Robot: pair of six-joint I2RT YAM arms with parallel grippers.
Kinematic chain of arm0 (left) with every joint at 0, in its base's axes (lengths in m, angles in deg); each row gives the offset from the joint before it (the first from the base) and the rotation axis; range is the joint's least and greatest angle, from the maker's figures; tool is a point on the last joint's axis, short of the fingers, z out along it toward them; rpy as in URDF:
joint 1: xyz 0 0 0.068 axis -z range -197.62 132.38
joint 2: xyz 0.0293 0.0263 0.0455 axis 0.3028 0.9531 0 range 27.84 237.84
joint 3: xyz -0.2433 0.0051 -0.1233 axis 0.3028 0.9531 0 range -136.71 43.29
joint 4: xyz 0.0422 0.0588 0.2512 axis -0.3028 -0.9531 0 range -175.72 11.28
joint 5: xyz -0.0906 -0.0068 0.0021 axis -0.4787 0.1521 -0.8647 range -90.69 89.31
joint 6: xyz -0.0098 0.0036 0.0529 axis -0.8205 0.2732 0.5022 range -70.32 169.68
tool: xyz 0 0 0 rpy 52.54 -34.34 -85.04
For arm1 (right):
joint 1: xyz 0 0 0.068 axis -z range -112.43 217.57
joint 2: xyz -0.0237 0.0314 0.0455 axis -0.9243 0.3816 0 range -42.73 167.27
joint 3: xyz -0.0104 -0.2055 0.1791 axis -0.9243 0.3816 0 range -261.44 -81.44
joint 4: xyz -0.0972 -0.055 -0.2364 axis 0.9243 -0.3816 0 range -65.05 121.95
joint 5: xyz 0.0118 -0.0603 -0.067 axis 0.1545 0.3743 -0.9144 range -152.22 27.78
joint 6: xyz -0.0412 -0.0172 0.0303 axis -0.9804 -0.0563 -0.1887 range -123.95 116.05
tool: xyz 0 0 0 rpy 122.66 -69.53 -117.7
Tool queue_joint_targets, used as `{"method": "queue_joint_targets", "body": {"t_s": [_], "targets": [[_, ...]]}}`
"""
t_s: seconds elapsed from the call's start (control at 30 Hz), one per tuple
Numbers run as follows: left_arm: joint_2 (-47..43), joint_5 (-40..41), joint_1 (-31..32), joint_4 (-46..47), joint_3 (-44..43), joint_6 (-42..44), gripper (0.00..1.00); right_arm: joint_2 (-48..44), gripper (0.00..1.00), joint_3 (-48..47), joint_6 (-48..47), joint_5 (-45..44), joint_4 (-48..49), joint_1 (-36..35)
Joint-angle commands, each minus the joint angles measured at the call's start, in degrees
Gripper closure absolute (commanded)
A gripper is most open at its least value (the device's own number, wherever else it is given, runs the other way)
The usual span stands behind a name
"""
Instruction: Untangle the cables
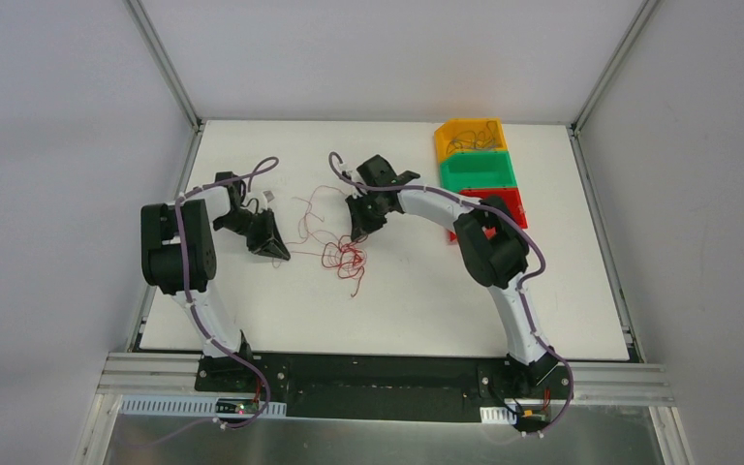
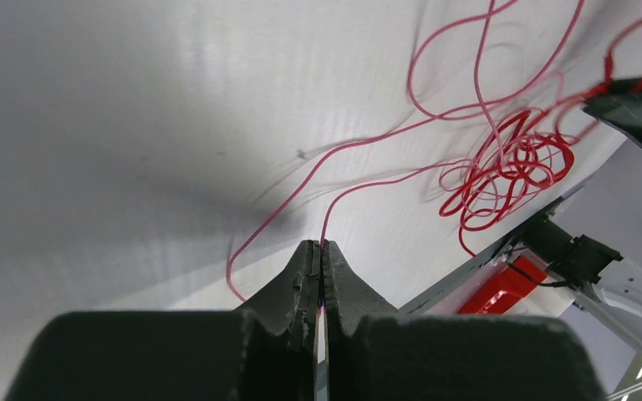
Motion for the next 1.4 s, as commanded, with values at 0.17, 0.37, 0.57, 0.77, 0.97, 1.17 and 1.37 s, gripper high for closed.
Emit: {"method": "queue_joint_targets", "body": {"t_s": [0.17, 0.37, 0.57, 0.77, 0.97, 1.17, 1.37], "targets": [[-3.08, 3.84, -7.75, -4.59, -0.76, 5.41, 1.00, -24.73, 1.00, -3.62, 1.52, 11.66, 4.34, 11.11], [-2.40, 6.81, -11.75, -5.32, 0.13, 7.95, 1.00, -30.75, 1.00, -8.03, 8.36, 12.89, 7.97, 17.49], [-2.14, 9.92, -15.34, -5.50, 0.18, 10.52, 1.00, -33.01, 1.00, -13.28, 13.21, 15.96, 10.06, 21.46], [-7.80, -3.96, -17.20, -6.22, -1.30, 13.87, 0.80, -33.25, 1.00, -12.78, 14.43, 19.93, 9.90, 20.74], [-22.14, -19.56, -16.69, -6.29, -6.30, 16.45, 0.34, -34.42, 1.00, -10.33, 15.79, 23.61, 9.70, 19.09], [-28.44, -23.48, -15.01, -6.28, -7.68, 20.01, 0.22, -37.96, 1.00, -2.31, 11.99, 26.54, 8.43, 14.33], [-32.15, -21.71, -7.60, -6.80, -2.43, 23.54, 0.25, -38.42, 1.00, 13.06, -3.89, 22.54, -5.80, 12.21]]}}
